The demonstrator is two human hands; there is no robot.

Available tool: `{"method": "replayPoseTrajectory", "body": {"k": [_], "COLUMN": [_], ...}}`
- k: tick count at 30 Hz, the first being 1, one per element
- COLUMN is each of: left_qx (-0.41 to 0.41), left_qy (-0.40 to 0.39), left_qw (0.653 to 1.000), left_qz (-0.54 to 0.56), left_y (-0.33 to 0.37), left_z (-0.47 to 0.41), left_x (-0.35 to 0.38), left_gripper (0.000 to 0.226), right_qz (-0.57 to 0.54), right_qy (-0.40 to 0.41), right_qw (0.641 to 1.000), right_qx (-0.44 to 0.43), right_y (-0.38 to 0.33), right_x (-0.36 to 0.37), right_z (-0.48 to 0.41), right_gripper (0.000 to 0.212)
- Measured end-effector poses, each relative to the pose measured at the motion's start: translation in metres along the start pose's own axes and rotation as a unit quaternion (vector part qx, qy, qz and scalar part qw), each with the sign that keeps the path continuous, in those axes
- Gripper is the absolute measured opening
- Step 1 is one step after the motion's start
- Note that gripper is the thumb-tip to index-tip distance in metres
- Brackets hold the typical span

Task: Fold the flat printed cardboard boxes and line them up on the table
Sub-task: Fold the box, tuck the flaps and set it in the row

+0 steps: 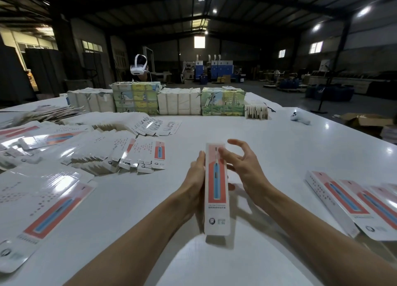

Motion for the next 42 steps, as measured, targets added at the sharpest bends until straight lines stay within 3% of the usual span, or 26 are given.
{"method": "replayPoseTrajectory", "body": {"k": [2, 5, 10, 12, 18, 32, 35, 40, 42], "left_qx": [0.02, 0.069, 0.079, 0.084, 0.103, 0.095, 0.091, 0.085, 0.085], "left_qy": [0.024, -0.029, -0.087, -0.085, -0.008, -0.017, -0.028, -0.055, -0.065], "left_qw": [0.999, 0.996, 0.987, 0.988, 0.99, 0.982, 0.981, 0.973, 0.969], "left_qz": [-0.018, -0.041, -0.106, -0.096, -0.095, -0.161, -0.171, -0.209, -0.221], "left_y": [0.002, 0.007, 0.005, 0.005, 0.015, 0.012, 0.013, 0.014, 0.013], "left_z": [0.0, 0.005, 0.004, 0.004, 0.007, 0.007, 0.008, 0.008, 0.009], "left_x": [-0.001, 0.009, 0.021, 0.02, 0.005, 0.011, 0.012, 0.017, 0.018], "left_gripper": [0.04, 0.049, 0.114, 0.123, 0.111, 0.091, 0.096, 0.103, 0.099], "right_qz": [0.01, -0.002, -0.002, 0.011, 0.017, 0.034, 0.023, -0.036, -0.054], "right_qy": [0.021, 0.016, 0.01, -0.002, -0.083, -0.07, -0.064, 0.029, 0.025], "right_qw": [1.0, 1.0, 1.0, 1.0, 0.996, 0.997, 0.997, 0.999, 0.998], "right_qx": [-0.019, -0.02, -0.015, -0.014, -0.012, -0.022, -0.024, 0.002, 0.022], "right_y": [-0.003, -0.002, -0.004, -0.005, 0.0, 0.004, 0.005, 0.008, 0.01], "right_x": [-0.006, -0.009, -0.01, -0.008, 0.009, -0.002, -0.003, -0.019, -0.023], "right_z": [-0.002, -0.002, 0.001, 0.002, 0.004, -0.009, -0.009, -0.015, -0.017], "right_gripper": [0.053, 0.048, 0.046, 0.05, 0.056, 0.028, 0.028, 0.023, 0.023]}}
Point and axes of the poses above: each hand's wrist, its own z-axis away from the middle knuckle, its own x-axis out of the palm, y = z × x, the point moved 6 cm from there along -z, towards the middle knuckle, and after that the axes turned 2 degrees about z, right-handed, at the moved point
